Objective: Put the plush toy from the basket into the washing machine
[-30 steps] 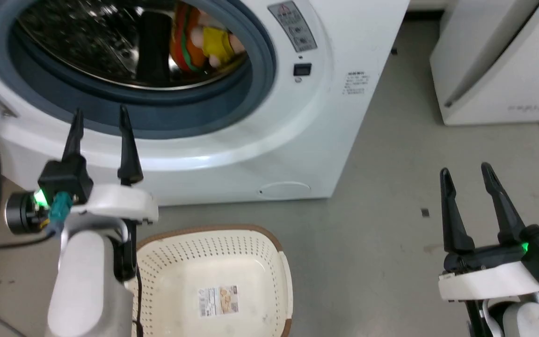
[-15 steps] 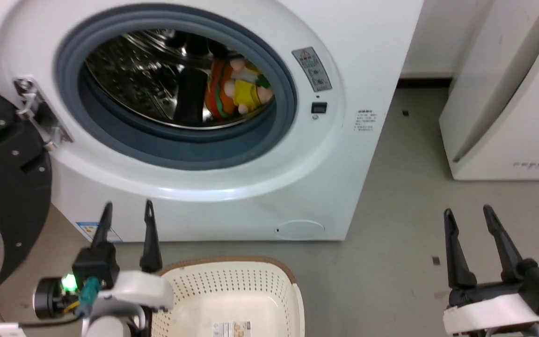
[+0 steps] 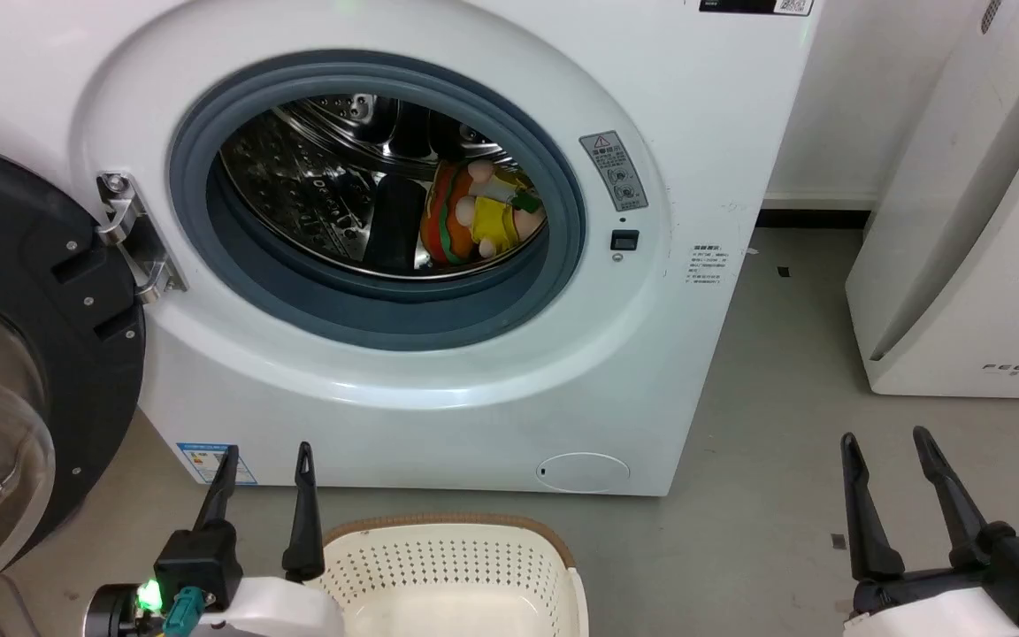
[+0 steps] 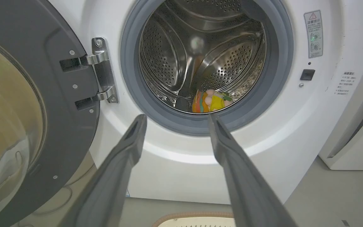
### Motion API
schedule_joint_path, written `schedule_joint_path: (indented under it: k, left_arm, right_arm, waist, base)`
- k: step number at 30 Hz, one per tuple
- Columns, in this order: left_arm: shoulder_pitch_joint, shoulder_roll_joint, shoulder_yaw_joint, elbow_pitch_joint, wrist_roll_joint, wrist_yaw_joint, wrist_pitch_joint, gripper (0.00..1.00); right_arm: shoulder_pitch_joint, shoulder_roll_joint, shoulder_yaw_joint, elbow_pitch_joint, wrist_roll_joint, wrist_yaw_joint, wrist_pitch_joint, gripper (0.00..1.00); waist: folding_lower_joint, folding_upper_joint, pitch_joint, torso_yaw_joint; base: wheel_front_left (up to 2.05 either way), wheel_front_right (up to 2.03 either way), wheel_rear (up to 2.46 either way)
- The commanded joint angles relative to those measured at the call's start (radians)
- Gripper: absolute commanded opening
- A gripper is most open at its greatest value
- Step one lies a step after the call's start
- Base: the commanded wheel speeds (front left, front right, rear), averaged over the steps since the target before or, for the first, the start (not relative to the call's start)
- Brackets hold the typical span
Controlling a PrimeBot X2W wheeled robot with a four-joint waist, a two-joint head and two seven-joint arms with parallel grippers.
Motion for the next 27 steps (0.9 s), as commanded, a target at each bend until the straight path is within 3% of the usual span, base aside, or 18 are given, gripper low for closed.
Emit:
schedule_joint_path:
  k: [1, 2, 3, 27]
  left_arm:
    - [0.017, 0.000, -0.003, -0.007, -0.002, 0.002, -0.004, 1.00]
    - [0.020, 0.000, -0.005, -0.006, -0.003, 0.002, -0.004, 1.00]
    - [0.010, 0.000, -0.005, -0.001, -0.001, 0.001, 0.000, 0.00]
    - [0.011, -0.001, -0.004, -0.028, 0.010, -0.005, 0.044, 0.00]
  right_arm:
    - [0.016, 0.000, -0.003, 0.005, 0.007, -0.001, -0.004, 1.00]
    - [0.017, 0.000, -0.003, 0.006, 0.008, -0.001, -0.004, 1.00]
    - [0.004, 0.000, -0.001, 0.003, 0.000, 0.000, 0.000, 0.00]
    - [-0.005, 0.000, 0.011, -0.001, -0.017, 0.000, 0.043, 0.00]
  waist:
    - [0.0002, 0.0000, -0.003, 0.001]
    - [0.0002, 0.0000, -0.004, 0.001]
    - [0.0002, 0.0000, -0.004, 0.001]
    - [0.0002, 0.0000, -0.005, -0.005]
  base:
    - [0.00, 0.00, 0.00]
    - [0.00, 0.00, 0.00]
    - [0.00, 0.00, 0.00]
    - [0.00, 0.00, 0.00]
